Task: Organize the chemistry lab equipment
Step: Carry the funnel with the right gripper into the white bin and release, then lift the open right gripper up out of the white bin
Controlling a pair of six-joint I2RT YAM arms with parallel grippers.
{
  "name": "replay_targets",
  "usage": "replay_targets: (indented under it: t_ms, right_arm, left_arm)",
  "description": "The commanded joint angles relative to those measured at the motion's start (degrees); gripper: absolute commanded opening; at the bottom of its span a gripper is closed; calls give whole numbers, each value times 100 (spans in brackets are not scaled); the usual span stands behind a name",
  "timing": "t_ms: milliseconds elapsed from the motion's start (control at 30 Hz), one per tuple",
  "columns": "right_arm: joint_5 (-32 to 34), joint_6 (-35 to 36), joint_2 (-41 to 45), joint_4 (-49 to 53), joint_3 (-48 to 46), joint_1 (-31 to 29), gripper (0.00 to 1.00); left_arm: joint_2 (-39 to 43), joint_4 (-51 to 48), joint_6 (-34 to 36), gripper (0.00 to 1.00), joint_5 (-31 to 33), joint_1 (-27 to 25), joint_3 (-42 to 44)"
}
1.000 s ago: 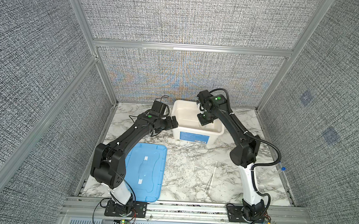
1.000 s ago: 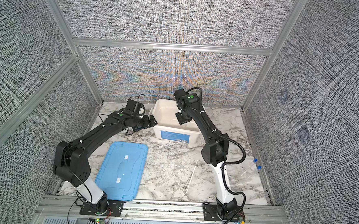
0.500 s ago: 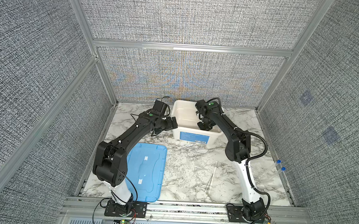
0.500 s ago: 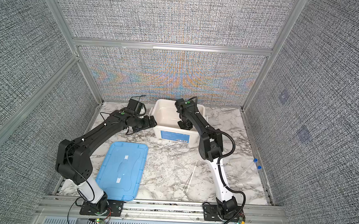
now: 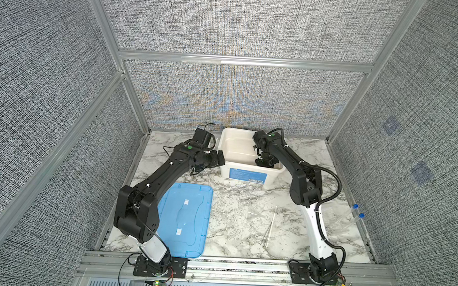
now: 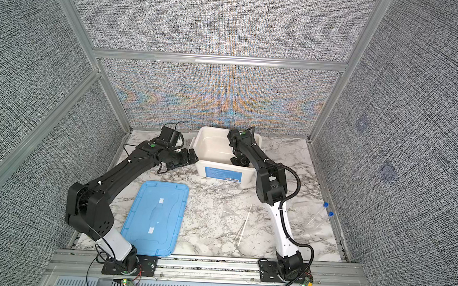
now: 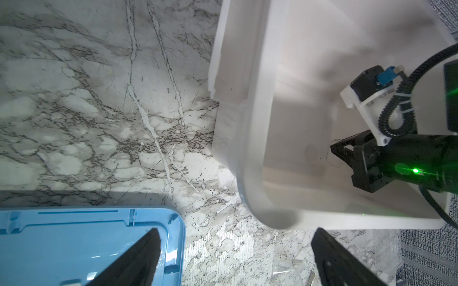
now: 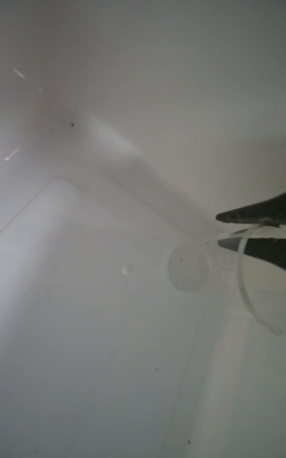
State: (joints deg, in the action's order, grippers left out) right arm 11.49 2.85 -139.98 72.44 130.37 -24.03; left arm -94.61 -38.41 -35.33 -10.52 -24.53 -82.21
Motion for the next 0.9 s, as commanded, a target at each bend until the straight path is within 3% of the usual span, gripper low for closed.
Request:
replay_targets:
  t_ms: [0,333,500,867]
  right_arm:
    - [-270,0,1,89,-54,11,9]
    - [-210,-11,338,92,-73,9,21]
    - [-198,-74,548,129,-89,11,33]
    - [-432,-412,1419,121,68,-79,43]
  left_arm:
    - [107,-62,99,97,45,9,-23]
    - [221,-123,185,97,-125,15,-22]
    - [387,-113,227,97,-40,10,56]
    - [866,-193,377,97,166,17,342]
